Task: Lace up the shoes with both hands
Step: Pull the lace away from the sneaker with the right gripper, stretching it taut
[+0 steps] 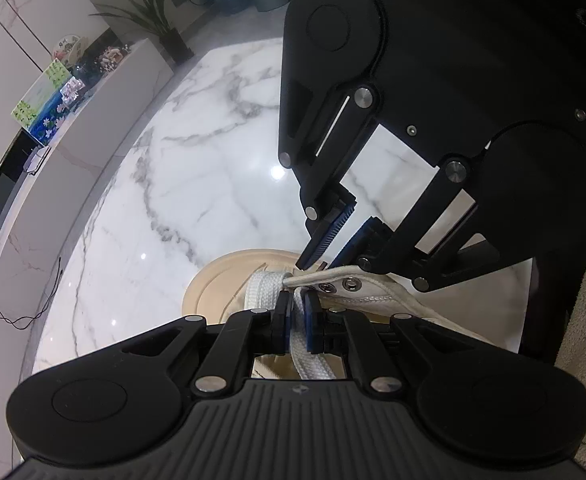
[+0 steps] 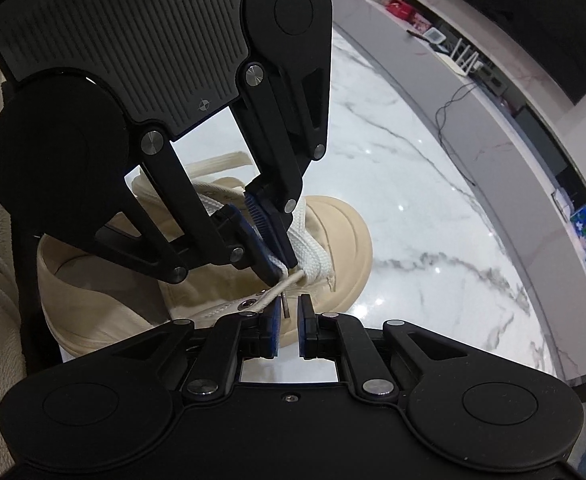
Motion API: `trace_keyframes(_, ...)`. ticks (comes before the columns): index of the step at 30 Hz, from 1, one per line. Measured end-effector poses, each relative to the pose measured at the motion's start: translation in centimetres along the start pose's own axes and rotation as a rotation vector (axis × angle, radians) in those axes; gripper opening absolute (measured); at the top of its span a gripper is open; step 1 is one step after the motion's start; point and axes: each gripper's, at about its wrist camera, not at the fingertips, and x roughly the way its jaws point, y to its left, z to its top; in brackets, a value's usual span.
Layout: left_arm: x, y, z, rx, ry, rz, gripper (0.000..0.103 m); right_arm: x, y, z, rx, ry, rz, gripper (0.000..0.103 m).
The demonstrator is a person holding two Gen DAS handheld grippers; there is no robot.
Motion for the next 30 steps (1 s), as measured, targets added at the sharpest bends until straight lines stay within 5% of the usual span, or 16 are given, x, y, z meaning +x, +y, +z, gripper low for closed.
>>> trace_keyframes(8, 0.1, -0.3, 0.1, -0.003, 0.007, 0.015, 0.007, 0.3, -0.5, 0.3, 0.015, 0.001, 0.048, 0.002)
trace_keyframes(16, -2.0, -0.3, -0.5, -0.058, -0.009, 0.041, 0.037, 0.1, 0.0, 0.8, 0.062, 0.017, 0.003, 0.002)
trace_keyframes(30, -6.5, 0.7, -4.0, -0.187, -0.037, 0.070, 0.040, -3.8, -0.5, -2.7, 0.107, 0.149, -0.121, 0.001)
